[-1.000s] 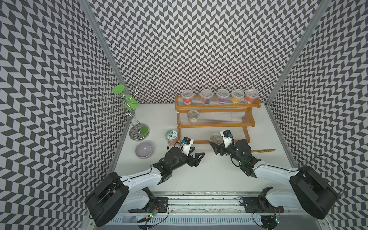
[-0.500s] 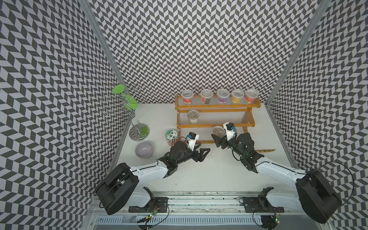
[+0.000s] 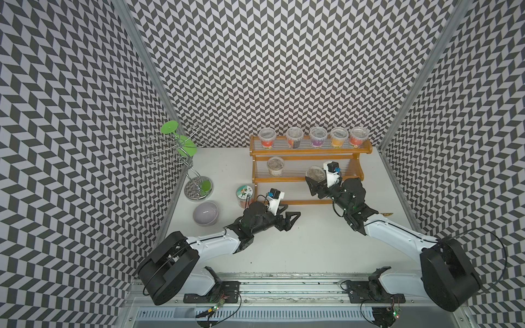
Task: Place the seed container on the shelf
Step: Place the seed jar on the shelf.
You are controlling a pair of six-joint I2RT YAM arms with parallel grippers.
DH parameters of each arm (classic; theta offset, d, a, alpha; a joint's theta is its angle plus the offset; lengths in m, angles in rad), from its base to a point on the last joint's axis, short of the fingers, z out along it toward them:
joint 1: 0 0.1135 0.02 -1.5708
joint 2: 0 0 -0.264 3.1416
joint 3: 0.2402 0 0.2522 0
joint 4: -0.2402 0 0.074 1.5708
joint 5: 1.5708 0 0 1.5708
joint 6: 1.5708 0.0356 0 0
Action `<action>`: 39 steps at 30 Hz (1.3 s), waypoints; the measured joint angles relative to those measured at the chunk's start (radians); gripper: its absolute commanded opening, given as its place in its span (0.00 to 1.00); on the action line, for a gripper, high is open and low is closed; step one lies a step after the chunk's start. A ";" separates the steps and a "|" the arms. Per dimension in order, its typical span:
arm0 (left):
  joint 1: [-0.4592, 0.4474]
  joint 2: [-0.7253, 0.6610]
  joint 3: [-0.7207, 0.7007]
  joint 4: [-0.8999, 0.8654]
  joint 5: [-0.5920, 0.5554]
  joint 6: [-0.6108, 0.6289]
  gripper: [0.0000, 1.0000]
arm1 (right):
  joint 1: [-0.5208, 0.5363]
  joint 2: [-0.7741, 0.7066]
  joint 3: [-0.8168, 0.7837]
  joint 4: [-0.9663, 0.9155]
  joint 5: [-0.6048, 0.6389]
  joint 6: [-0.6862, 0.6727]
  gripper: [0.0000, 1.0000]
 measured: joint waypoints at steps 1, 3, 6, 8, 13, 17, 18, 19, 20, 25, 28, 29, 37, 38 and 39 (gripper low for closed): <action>0.000 0.000 0.000 0.000 0.001 0.000 0.83 | -0.006 0.008 0.007 -0.002 -0.001 0.000 0.86; 0.000 0.000 0.000 0.000 0.002 0.000 0.83 | -0.018 0.025 0.020 -0.004 -0.003 0.000 0.86; 0.000 0.000 0.000 0.000 0.002 0.000 0.83 | -0.034 0.051 0.035 -0.004 -0.007 0.002 0.86; 0.000 0.000 0.000 0.000 0.004 0.000 0.83 | -0.046 0.069 0.043 -0.005 -0.010 0.002 0.86; 0.000 0.000 0.001 0.000 0.005 0.001 0.83 | -0.072 0.099 0.066 -0.004 -0.011 0.008 0.86; 0.000 0.000 0.010 -0.001 0.005 0.001 0.83 | -0.090 0.117 0.083 -0.004 -0.011 0.010 0.86; 0.000 0.000 0.011 -0.001 0.005 0.001 0.83 | -0.095 0.121 0.087 -0.003 -0.011 0.010 0.86; 0.000 0.000 0.012 0.000 0.005 0.001 0.83 | -0.101 0.126 0.091 -0.004 -0.011 0.010 0.86; 0.000 0.000 0.013 -0.001 0.005 0.001 0.83 | -0.107 0.132 0.096 -0.004 -0.010 0.010 0.86; 0.000 0.000 0.013 -0.001 0.005 0.001 0.83 | -0.131 0.167 0.118 0.000 -0.004 0.012 0.86; 0.000 0.000 0.013 -0.001 0.005 0.001 0.83 | -0.141 0.192 0.129 0.017 -0.001 0.021 0.86; 0.000 0.000 0.013 -0.001 0.005 0.001 0.83 | -0.143 0.198 0.131 0.025 0.000 0.025 0.86; 0.000 0.000 0.013 -0.002 0.005 0.001 0.83 | -0.158 0.244 0.151 0.067 0.005 0.044 0.86; 0.000 0.000 0.013 -0.002 0.005 0.001 0.83 | -0.160 0.249 0.153 0.072 0.006 0.045 0.86; 0.000 0.000 0.013 -0.002 0.005 0.001 0.83 | -0.161 0.253 0.156 0.078 0.006 0.046 0.86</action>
